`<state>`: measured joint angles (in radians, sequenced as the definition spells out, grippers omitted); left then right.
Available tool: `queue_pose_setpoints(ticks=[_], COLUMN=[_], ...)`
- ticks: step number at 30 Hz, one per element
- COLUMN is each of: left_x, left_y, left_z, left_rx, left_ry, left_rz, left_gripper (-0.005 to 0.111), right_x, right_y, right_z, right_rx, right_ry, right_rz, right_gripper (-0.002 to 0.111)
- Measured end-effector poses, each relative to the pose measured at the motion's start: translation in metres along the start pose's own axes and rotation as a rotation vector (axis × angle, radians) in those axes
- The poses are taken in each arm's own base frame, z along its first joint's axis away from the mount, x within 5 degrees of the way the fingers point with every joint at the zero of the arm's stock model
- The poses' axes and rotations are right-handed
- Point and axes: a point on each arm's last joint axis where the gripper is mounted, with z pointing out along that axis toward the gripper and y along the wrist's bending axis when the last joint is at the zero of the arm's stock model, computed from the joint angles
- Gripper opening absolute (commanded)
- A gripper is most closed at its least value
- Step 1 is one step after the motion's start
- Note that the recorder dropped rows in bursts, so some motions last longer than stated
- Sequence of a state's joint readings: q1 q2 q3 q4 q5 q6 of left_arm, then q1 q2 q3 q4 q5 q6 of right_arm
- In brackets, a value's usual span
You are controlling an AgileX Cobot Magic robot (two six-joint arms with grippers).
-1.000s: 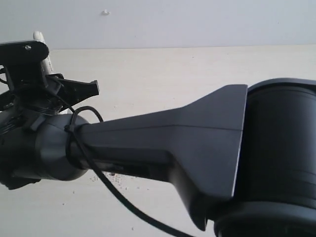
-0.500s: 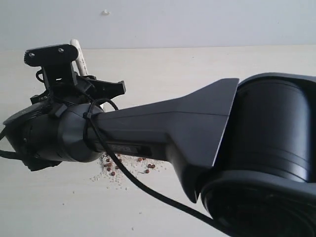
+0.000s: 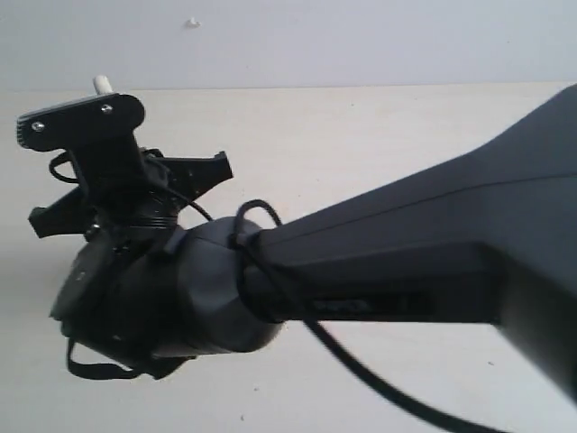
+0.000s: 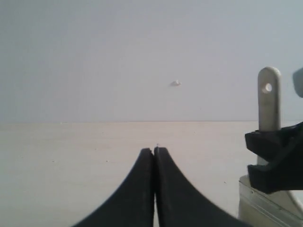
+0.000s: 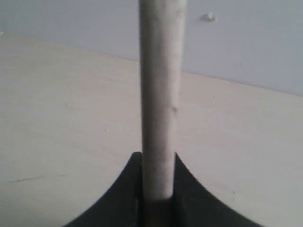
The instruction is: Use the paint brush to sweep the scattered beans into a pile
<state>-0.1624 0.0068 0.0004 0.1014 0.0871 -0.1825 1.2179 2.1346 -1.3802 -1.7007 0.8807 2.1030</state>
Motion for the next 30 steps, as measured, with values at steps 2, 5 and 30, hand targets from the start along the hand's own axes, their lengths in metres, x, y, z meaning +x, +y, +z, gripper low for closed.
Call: queue_pose_setpoints(ticks=[2, 5, 30], left_x=[0.0, 0.0, 0.0], left_y=[0.0, 0.0, 0.0], left_z=[0.0, 0.0, 0.0], left_rx=[0.0, 0.0, 0.0], left_ry=[0.0, 0.0, 0.0], left_rz=[0.0, 0.0, 0.0], left_gripper=[0.0, 0.0, 0.0], right_x=[-0.003, -0.013, 0.029], right_y=[-0.012, -0.009, 0.027], right_z=[-0.009, -0.019, -0.023], right_rx=[-0.042, -0.16, -0.415], right_ry=[0.033, 0.072, 0.272], right_rz=[0.004, 0.034, -0.018], right_gripper=[0.0, 0.0, 0.0])
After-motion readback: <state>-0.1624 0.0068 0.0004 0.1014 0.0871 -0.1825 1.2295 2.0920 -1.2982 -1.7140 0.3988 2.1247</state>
